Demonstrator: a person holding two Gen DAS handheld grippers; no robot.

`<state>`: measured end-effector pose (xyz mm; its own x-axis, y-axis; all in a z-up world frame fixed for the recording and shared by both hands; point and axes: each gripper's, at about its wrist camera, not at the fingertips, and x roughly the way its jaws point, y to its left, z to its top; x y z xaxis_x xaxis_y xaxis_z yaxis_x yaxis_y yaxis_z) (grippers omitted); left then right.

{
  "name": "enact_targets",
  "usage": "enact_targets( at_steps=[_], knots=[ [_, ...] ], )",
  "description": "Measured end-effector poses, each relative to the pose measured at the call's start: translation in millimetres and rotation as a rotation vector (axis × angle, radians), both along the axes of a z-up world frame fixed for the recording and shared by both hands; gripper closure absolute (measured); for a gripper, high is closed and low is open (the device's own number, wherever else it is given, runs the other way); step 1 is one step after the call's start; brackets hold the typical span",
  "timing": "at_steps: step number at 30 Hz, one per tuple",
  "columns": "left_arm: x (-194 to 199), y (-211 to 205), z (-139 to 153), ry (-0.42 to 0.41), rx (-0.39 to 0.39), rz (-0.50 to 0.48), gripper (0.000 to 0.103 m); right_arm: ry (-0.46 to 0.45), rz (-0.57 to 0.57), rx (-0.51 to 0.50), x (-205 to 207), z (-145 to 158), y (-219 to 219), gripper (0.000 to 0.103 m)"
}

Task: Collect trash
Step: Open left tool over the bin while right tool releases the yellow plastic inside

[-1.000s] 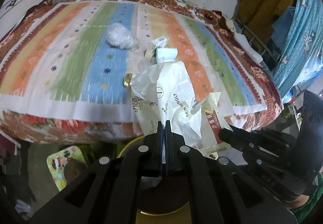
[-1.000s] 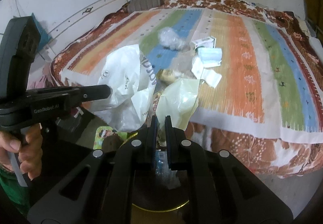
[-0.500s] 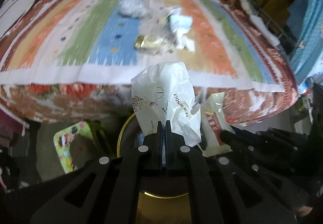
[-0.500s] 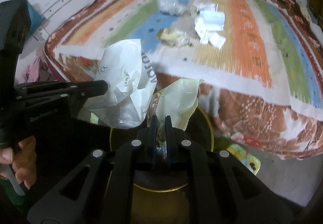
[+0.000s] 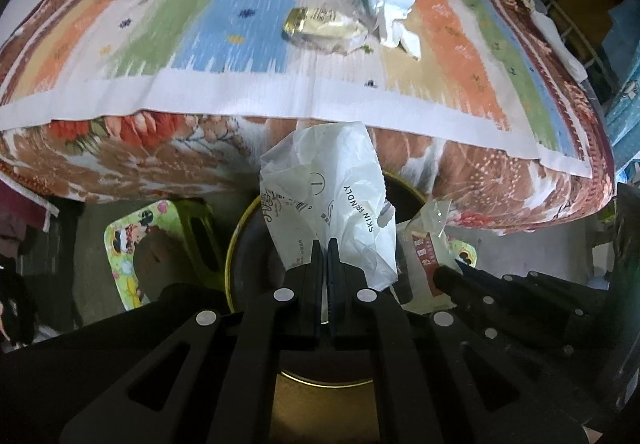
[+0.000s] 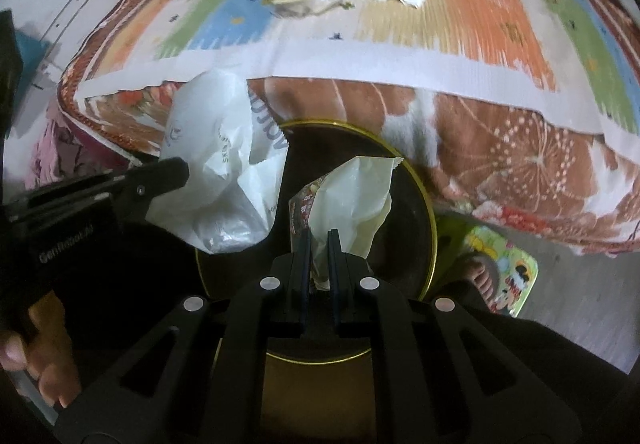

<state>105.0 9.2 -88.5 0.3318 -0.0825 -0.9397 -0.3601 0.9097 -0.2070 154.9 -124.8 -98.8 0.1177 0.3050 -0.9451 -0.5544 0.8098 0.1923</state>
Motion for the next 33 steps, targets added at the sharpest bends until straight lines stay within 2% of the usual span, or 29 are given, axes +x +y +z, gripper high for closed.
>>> enact_targets(
  at_steps=[4,5,6,7,8,15,19,24,29,33],
  knots=[
    [2,3,-7,0.026,-0.013,0.019,0.101,0.017,-0.023,-0.005,5,-5,0,0.094],
    [2,4,-8,0.028,-0.02,0.026,0.095,0.028,-0.033,-0.006,7,-7,0,0.088],
    [3,6,-9,0.027,-0.03,0.034,0.085,0.037,-0.038,-0.009,9,-9,0,0.084],
    [2,9,-9,0.021,-0.033,0.054,0.08,0.04,-0.042,-0.015,10,-11,0,0.072],
    [2,11,-7,0.014,-0.032,0.064,0.075,0.036,-0.043,-0.017,10,-11,-1,0.067],
    [0,16,5,-0.033,-0.049,0.086,0.071,0.005,-0.039,-0.006,10,-3,0,0.066],
    [-1,22,12,-0.064,-0.05,0.104,0.065,-0.025,-0.043,0.007,11,6,-1,0.059],
    [-2,25,21,-0.097,-0.031,0.104,0.051,-0.051,-0.044,0.04,13,19,-1,0.056],
    [0,32,33,-0.129,0.0,0.112,0.042,-0.107,-0.033,0.07,16,37,-1,0.052],
    [4,41,41,-0.15,0.009,0.12,0.033,-0.187,-0.012,0.102,19,60,-1,0.041]
  ],
)
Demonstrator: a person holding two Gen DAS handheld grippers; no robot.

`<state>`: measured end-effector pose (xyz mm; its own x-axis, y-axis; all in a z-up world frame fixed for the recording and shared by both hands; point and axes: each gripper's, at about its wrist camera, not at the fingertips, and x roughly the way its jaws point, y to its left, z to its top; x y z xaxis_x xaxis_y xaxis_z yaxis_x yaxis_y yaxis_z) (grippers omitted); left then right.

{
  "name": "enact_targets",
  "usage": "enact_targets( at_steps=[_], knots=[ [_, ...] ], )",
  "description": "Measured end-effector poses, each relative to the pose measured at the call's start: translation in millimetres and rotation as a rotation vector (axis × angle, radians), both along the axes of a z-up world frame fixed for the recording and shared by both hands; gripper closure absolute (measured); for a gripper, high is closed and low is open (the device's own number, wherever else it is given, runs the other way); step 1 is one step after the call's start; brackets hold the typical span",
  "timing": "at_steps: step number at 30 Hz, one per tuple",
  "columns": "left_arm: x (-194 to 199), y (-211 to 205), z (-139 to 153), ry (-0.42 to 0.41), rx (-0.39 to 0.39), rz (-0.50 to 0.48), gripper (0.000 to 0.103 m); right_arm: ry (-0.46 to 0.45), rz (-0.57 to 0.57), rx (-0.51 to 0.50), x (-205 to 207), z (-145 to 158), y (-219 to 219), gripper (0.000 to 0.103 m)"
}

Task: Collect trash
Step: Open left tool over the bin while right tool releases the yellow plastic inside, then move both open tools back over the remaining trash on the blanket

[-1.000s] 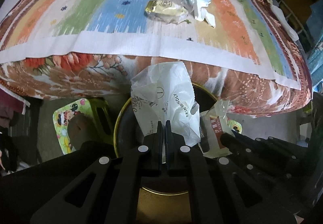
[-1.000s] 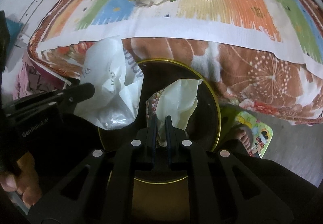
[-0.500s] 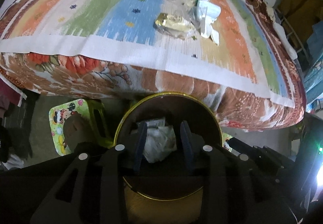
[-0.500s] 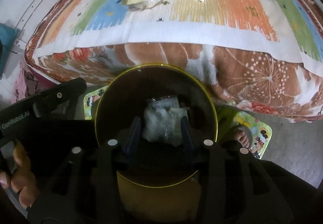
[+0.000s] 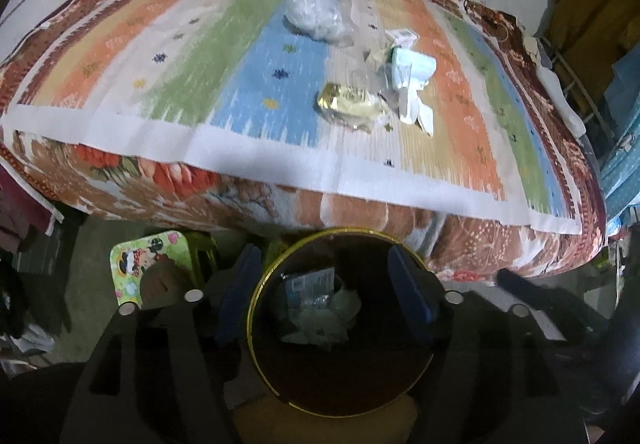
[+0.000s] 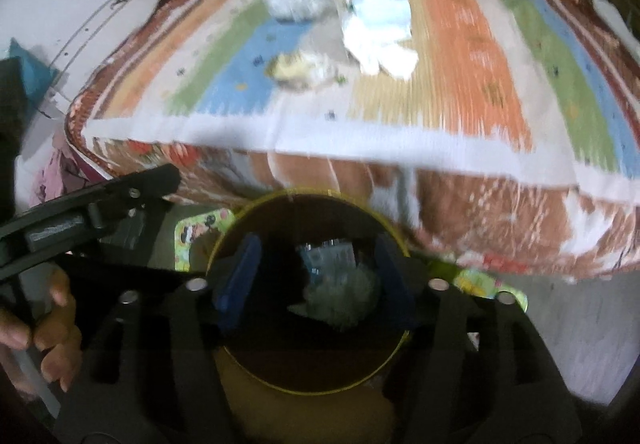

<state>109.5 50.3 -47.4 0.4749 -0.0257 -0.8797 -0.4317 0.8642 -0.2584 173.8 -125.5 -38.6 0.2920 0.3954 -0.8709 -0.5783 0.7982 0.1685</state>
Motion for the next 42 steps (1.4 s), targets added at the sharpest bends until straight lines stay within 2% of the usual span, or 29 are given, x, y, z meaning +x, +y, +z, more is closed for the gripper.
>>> enact_targets(
  at_steps=[5,9,13,16,19,27,37,42],
  knots=[
    [9,10,10,-0.012,0.006,-0.001,0.029,-0.044,0.001,0.001,12,16,-2,0.035],
    [18,17,16,-0.021,0.023,-0.001,0.016,-0.068,-0.004,-0.01,22,24,-1,0.025],
    [31,23,16,-0.023,-0.037,-0.01,0.007,-0.074,-0.015,-0.011,38,29,0,0.017],
    [42,22,20,-0.028,0.002,-0.037,0.006,-0.086,-0.024,0.001,51,33,2,0.009],
    [51,24,26,-0.039,0.059,-0.036,0.006,-0.103,-0.021,-0.01,63,35,7,0.009],
    [87,48,24,-0.022,0.06,-0.03,0.006,-0.089,-0.066,-0.043,108,26,14,0.009],
    [121,54,8,-0.01,0.015,-0.099,0.006,-0.066,-0.068,-0.046,142,18,26,0.009],
    [136,54,-3,-0.004,0.003,-0.135,0.009,-0.058,-0.085,-0.029,160,8,30,0.012]
  ],
)
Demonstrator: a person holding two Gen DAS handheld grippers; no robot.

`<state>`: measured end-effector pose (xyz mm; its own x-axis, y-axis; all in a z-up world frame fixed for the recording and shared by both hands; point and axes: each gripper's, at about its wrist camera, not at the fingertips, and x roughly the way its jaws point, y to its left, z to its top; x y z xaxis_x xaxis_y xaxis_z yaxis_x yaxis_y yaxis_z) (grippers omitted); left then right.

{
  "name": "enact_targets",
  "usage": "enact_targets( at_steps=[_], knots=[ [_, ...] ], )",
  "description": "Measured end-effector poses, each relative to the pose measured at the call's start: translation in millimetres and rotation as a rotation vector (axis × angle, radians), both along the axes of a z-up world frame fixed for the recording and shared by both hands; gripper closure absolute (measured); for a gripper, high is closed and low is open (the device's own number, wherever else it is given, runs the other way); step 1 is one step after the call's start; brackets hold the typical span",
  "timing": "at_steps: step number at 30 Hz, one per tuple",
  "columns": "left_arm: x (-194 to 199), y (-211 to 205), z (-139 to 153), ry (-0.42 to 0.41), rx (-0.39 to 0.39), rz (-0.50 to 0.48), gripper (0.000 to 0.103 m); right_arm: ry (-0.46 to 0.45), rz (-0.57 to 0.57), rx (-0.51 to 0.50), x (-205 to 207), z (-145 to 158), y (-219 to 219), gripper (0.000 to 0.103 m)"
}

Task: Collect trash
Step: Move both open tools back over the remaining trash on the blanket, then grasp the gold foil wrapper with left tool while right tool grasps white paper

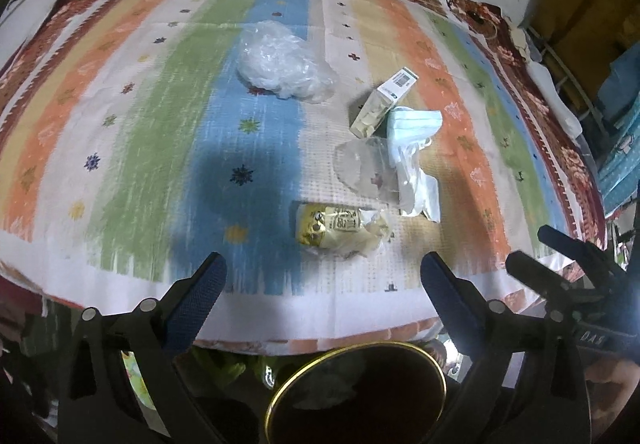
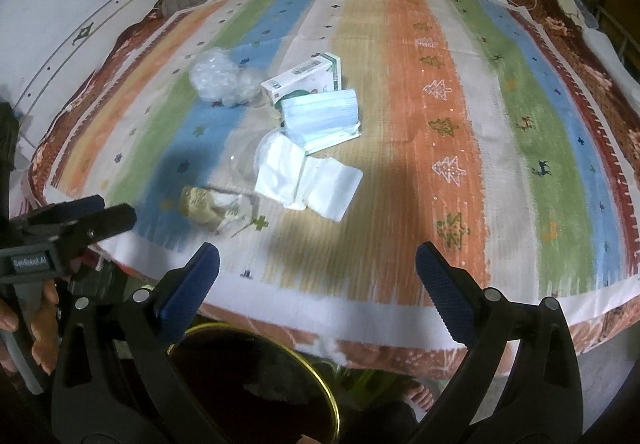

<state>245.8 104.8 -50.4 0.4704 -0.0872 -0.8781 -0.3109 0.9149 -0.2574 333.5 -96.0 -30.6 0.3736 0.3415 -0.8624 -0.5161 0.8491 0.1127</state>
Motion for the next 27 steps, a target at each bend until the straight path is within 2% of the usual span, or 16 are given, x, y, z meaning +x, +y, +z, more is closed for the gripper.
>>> enact_targets(
  at_steps=[9,11,14,18,24,27],
  knots=[
    [23,9,-23,0.046,-0.029,-0.008,0.021,0.04,-0.027,0.0,29,-25,11,0.02],
    [30,12,-27,0.05,-0.02,-0.014,0.022,0.031,-0.039,0.015,34,-26,13,0.023],
    [37,17,-33,0.056,-0.025,-0.007,0.026,0.052,-0.047,0.045,43,-28,16,0.023],
    [44,21,-46,0.083,-0.066,-0.002,0.033,0.072,-0.043,0.013,56,-40,25,0.029],
    [50,22,-59,0.109,-0.111,-0.003,0.039,0.111,-0.071,-0.01,75,-62,31,0.037],
    [52,19,-65,0.121,-0.109,-0.013,0.042,0.124,-0.072,-0.022,82,-72,35,0.04]
  ],
)
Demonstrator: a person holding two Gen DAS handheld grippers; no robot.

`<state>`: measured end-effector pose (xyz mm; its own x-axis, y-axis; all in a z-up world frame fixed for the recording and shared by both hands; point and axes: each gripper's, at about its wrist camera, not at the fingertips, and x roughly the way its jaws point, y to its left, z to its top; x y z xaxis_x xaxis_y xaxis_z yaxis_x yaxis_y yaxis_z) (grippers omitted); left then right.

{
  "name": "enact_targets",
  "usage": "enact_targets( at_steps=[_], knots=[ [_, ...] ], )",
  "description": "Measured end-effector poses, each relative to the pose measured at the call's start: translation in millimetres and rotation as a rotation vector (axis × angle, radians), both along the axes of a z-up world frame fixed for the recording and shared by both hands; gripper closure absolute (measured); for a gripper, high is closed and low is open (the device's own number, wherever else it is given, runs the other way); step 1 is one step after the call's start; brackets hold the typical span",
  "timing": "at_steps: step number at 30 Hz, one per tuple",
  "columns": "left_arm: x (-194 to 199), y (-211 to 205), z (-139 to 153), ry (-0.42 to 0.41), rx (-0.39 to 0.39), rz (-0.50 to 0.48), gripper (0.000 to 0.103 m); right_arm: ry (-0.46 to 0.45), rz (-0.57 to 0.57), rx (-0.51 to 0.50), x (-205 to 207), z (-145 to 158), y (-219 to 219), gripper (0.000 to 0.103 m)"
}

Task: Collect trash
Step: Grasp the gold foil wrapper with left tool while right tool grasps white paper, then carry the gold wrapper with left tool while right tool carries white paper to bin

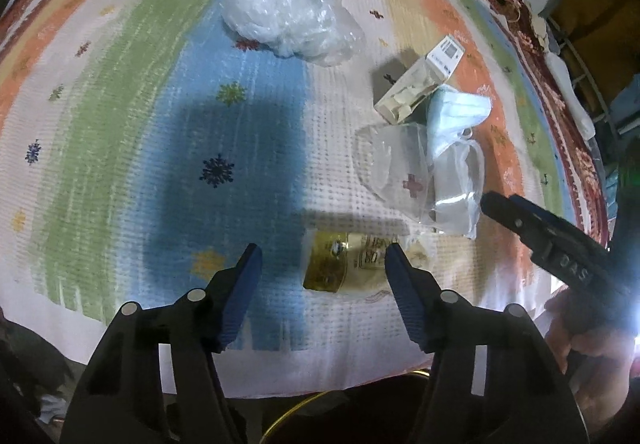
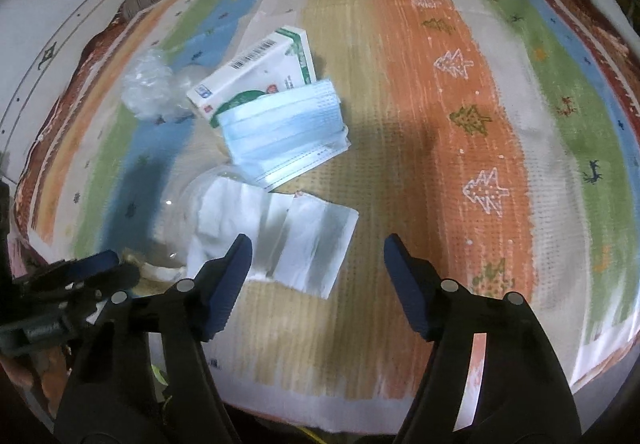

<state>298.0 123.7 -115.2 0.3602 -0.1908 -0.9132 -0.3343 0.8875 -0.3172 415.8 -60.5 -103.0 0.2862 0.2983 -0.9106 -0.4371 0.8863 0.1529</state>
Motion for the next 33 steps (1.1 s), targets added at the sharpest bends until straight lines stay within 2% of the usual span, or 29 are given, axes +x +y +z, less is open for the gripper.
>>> enact_targets(
  at_steps=[4,8,12,14,15,17,22,25,30,33],
  knots=[
    [3,-3,-8,0.01,-0.016,-0.006,0.046,0.037,0.004,0.005,6,-13,6,0.047],
    [5,-4,-11,-0.001,-0.048,-0.015,0.063,0.053,0.016,-0.02,7,-25,10,0.059],
    [6,-8,-15,0.02,-0.042,-0.015,0.073,0.043,0.013,-0.054,5,-29,10,0.07],
    [6,-10,-15,0.02,-0.03,-0.016,0.074,0.049,0.014,-0.057,6,-29,9,0.084],
    [7,-11,-14,0.019,-0.022,-0.019,0.079,0.051,0.015,-0.054,6,-29,8,0.087],
    [7,-9,-11,0.015,-0.006,-0.013,0.081,0.045,0.018,-0.039,6,-25,6,0.095],
    [4,-5,-1,0.02,0.049,0.007,0.083,-0.028,0.02,-0.011,2,2,2,0.096],
    [2,-2,8,0.01,0.084,0.02,0.083,-0.042,0.013,0.013,0,17,-1,0.096],
    [0,8,24,-0.029,0.07,0.045,0.083,-0.04,-0.001,0.051,-7,35,-7,0.096],
    [2,6,33,-0.049,0.078,0.04,0.083,-0.074,0.012,0.051,-14,49,-7,0.096]
  ],
)
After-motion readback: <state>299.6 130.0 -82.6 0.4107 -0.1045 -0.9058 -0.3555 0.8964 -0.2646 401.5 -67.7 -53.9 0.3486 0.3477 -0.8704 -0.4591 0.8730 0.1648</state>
